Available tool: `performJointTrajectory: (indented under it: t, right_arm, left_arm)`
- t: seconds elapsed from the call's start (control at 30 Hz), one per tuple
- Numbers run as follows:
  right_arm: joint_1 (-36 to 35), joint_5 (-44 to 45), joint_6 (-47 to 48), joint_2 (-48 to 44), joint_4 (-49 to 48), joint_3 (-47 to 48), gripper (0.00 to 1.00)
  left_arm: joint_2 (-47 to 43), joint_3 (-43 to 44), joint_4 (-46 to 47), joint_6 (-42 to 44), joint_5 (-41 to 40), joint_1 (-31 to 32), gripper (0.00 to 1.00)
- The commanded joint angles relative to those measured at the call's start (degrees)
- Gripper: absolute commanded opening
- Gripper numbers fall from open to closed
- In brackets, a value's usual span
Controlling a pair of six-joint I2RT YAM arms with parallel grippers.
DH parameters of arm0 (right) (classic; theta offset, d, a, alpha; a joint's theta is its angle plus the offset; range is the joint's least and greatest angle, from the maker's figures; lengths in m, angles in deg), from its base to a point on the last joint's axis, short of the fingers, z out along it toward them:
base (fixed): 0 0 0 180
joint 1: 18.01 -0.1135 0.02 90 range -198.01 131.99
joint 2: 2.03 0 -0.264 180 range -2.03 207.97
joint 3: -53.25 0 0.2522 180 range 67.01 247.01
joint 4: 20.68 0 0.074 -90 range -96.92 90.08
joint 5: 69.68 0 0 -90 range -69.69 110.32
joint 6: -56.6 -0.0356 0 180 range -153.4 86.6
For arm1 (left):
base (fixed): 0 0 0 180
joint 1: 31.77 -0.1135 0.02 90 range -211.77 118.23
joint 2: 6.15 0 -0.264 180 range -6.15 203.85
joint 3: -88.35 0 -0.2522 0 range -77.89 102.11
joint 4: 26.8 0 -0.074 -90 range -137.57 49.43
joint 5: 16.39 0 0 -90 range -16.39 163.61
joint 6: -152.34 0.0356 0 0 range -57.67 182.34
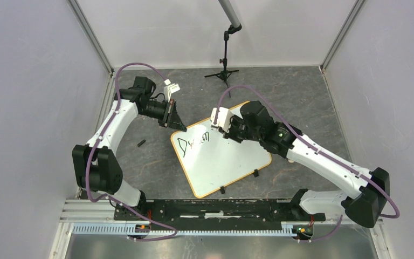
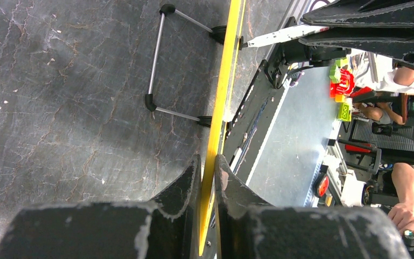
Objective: Write a sentence on the whiteboard
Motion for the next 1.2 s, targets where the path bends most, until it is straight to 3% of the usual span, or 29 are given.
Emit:
performJointTrajectory:
  t: [0.0,0.53,0.87,1.17]
  right_arm:
    - [0.15,-0.05,0.04,0.64,-2.03,1.23,0.0]
    - [0.16,-2.31,0.21,3.11,-2.05,2.03,0.0]
    - [0.2,-3.35,1.53,0.28,-0.9,-2.33,0.0]
    - [0.89,0.03,1.89,-1.09,-0.37,-3.28,0.0]
  left_arm:
    - [-0.02,1.32,0.2,1.19,-1.69,0.96,0.03]
    - [-0.37,0.92,0.24,1.48,-1.96,0.96,0.02]
    - [-0.05,0.94,0.21,1.5,-2.06,0.98,0.02]
    - [0.13,1.03,0.18,1.24,-2.13,0.96,0.02]
